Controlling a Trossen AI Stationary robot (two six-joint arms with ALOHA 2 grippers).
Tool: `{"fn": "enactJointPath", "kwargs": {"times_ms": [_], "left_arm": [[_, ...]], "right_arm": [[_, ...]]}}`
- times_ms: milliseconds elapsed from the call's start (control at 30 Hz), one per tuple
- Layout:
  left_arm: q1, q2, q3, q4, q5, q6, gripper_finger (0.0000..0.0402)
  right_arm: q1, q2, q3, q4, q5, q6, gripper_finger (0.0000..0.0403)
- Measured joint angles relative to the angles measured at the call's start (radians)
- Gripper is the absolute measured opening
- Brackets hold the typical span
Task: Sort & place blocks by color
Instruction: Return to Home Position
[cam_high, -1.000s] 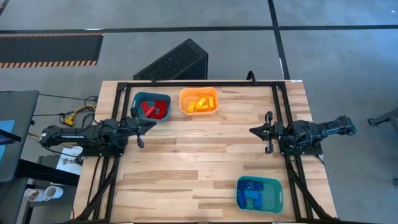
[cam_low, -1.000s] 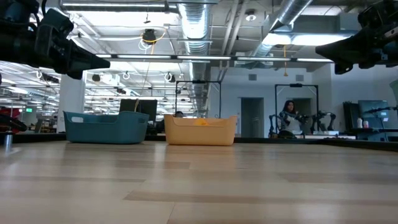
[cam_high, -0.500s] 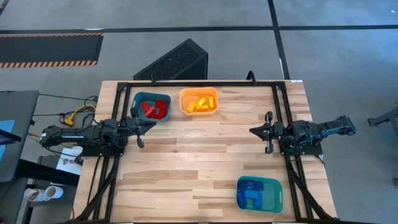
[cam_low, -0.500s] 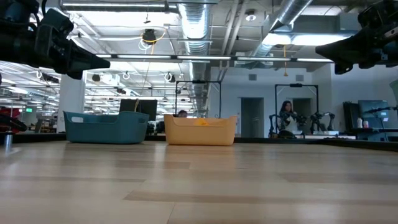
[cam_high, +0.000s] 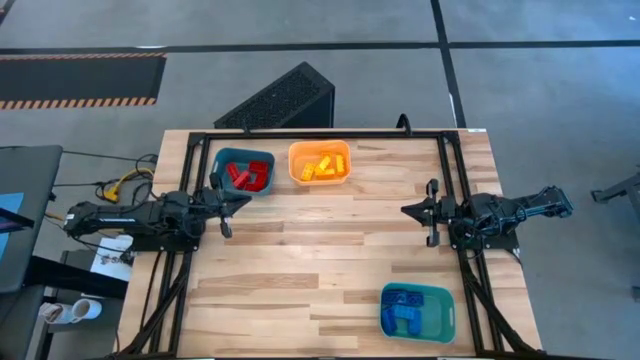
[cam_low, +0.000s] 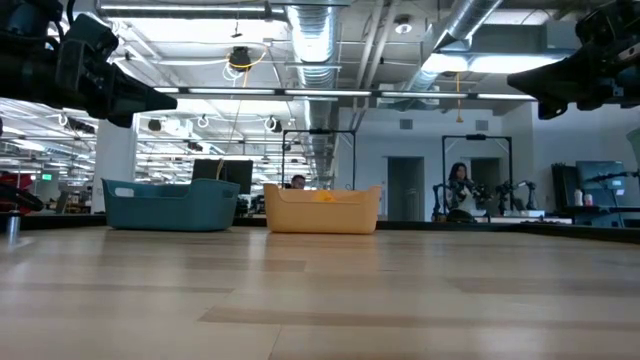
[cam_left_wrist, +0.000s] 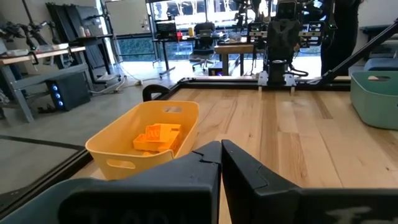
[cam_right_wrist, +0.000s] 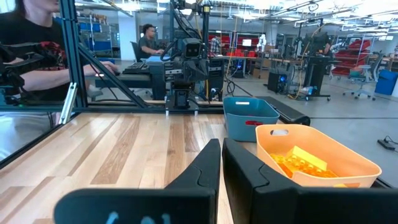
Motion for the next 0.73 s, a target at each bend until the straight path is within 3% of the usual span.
{"fn": "enactJointPath", "kwargs": {"times_ms": [733], "left_arm": [[0.0, 0.0, 0.0, 0.0, 0.0, 0.003, 0.0]], "right_arm": [[0.0, 0.0, 0.0, 0.0, 0.0, 0.0, 0.0043]]}}
